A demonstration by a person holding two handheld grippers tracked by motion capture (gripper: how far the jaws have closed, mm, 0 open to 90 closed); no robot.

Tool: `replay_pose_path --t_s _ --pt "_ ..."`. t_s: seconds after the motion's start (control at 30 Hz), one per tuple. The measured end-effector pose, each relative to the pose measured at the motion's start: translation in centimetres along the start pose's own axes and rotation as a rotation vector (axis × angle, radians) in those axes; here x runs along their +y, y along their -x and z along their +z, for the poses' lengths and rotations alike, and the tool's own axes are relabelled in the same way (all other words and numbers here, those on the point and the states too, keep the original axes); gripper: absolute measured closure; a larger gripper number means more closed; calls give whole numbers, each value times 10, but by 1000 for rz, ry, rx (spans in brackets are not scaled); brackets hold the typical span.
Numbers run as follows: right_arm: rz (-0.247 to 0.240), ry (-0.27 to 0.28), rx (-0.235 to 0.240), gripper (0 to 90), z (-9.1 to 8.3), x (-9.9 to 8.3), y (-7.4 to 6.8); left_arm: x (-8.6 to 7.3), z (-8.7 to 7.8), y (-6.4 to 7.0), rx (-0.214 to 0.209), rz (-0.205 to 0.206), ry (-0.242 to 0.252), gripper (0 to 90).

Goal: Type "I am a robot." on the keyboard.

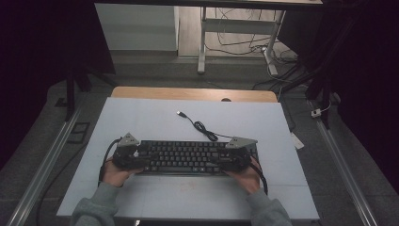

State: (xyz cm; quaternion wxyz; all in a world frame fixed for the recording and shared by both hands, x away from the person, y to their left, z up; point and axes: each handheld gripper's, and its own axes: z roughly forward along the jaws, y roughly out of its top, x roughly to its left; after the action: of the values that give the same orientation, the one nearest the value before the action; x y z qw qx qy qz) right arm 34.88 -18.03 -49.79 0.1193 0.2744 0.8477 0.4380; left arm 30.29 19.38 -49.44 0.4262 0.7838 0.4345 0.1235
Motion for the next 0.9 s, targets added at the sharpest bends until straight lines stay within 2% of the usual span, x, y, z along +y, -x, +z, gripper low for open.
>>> replay_pose_path --t_s 0.27,0.5,0.9 --pt "0 1 0 481 0 0 0 3 1 7 -30 6 3 430" --pt "-1 0 2 481 0 0 0 5 5 16 -52 23 -13 440" --pt "-3 -1 5 481 0 0 0 7 17 37 -94 91 -78 478"
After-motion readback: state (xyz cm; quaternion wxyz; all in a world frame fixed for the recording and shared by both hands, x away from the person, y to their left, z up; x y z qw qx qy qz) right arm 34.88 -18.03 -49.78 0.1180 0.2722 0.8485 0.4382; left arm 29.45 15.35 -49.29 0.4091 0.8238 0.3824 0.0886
